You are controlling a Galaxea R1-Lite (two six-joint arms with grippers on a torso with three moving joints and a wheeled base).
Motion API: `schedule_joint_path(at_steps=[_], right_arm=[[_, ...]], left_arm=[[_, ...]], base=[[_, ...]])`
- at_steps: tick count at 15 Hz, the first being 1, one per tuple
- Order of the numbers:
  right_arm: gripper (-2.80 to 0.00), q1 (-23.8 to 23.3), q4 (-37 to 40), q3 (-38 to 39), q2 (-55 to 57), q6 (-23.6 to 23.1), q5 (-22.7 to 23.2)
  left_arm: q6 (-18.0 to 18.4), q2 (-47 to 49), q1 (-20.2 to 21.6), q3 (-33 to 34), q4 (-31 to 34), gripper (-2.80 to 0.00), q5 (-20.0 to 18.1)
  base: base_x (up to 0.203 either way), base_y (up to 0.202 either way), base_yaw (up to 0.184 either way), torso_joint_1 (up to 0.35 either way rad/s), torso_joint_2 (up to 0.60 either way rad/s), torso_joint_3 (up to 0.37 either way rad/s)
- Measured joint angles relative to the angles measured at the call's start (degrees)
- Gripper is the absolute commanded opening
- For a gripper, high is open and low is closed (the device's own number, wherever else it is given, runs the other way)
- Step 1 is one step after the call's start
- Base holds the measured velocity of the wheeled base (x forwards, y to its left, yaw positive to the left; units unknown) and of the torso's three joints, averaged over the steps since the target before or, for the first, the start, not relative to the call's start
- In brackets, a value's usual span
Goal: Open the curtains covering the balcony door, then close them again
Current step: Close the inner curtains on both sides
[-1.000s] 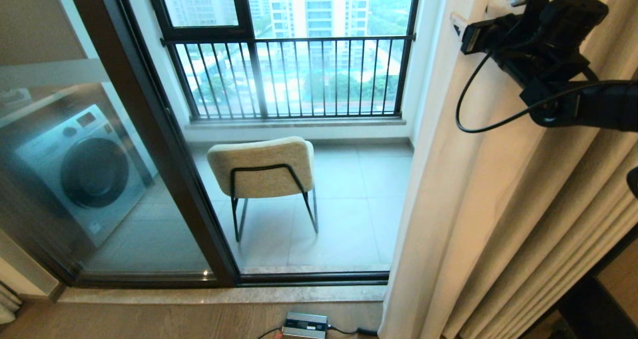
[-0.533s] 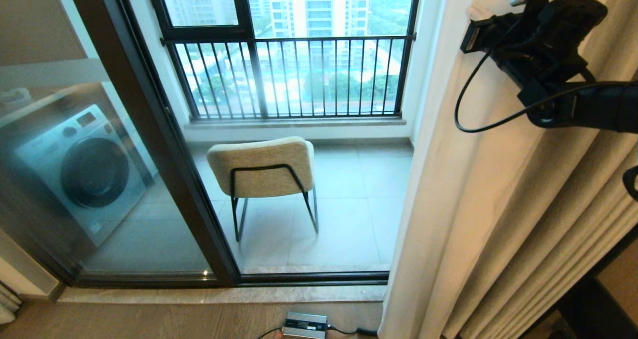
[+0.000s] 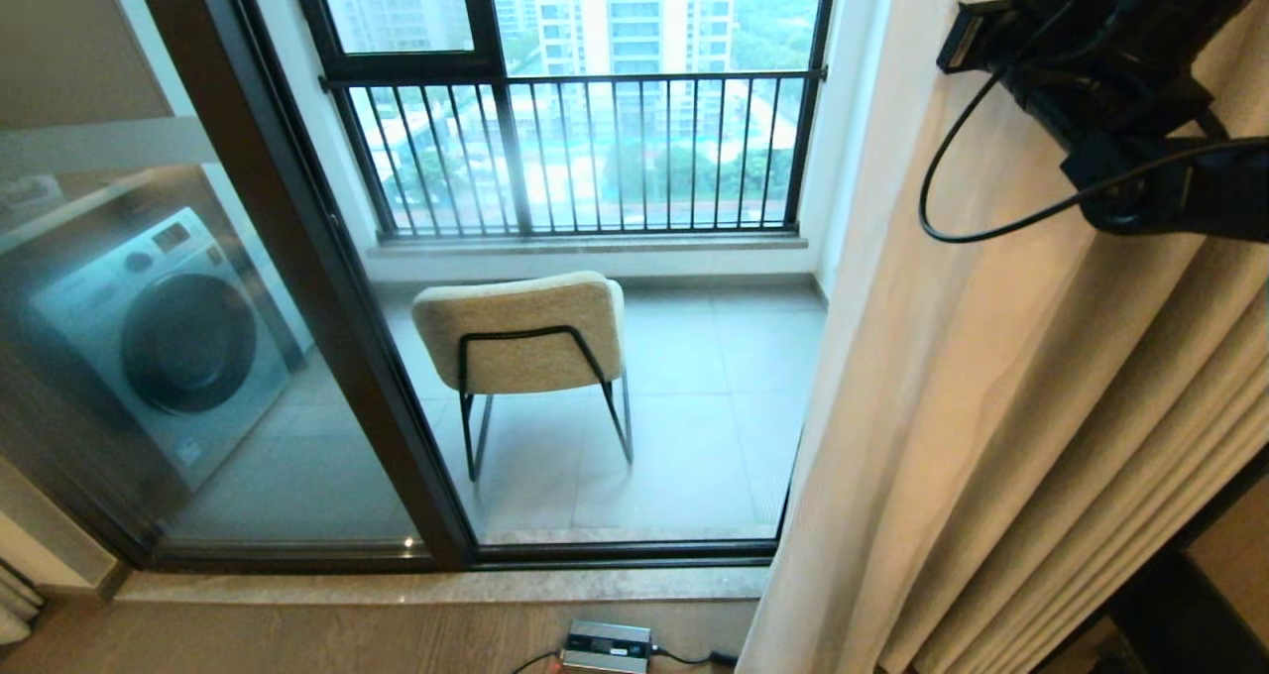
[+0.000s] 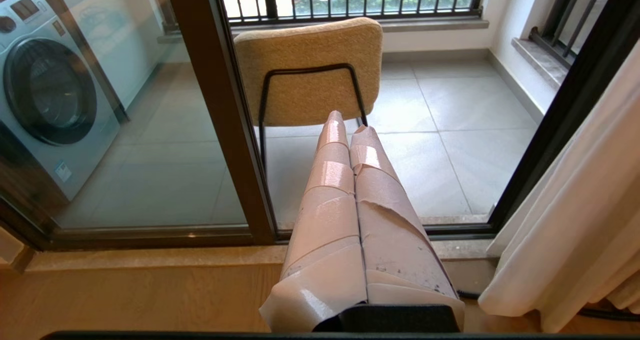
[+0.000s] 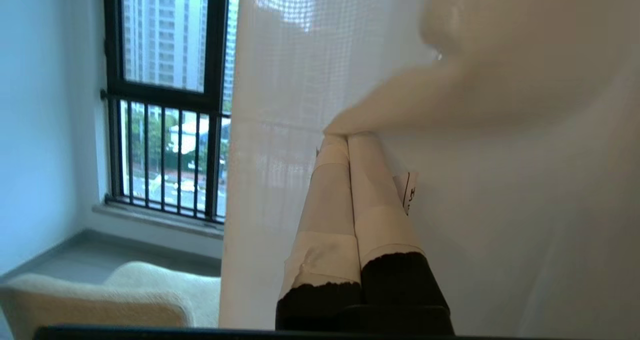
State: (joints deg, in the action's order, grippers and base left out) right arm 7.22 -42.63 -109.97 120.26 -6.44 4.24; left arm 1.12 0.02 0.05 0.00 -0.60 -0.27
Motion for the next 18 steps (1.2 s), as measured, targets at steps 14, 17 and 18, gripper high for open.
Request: schedule_joint_path(at_steps=[14, 17, 18], right_arm=[[-2.8, 7.59, -0.81, 5.45, -11.04, 3.35, -0.15], [-2.8, 10.9, -2.63, 6.22, -11.28, 2.49, -0.68], [-2.8, 11.72, -3.34, 6.89, -11.33, 1.65, -1.07]], left_arm=[[0.0, 0.0, 0.02, 0.0, -0.02, -2.8, 0.01], [0.03, 0.0, 0.0, 0.0, 0.0, -2.8, -0.03], [0.02, 0.0, 0.02, 0.0, 0.0, -2.8, -0.03]], base=[[0.0, 0.0, 0.0, 0.0, 0.0, 0.0], [0.0, 0.0, 0.0, 0.0, 0.0, 0.0], [0.0, 0.0, 0.0, 0.0, 0.0, 0.0]])
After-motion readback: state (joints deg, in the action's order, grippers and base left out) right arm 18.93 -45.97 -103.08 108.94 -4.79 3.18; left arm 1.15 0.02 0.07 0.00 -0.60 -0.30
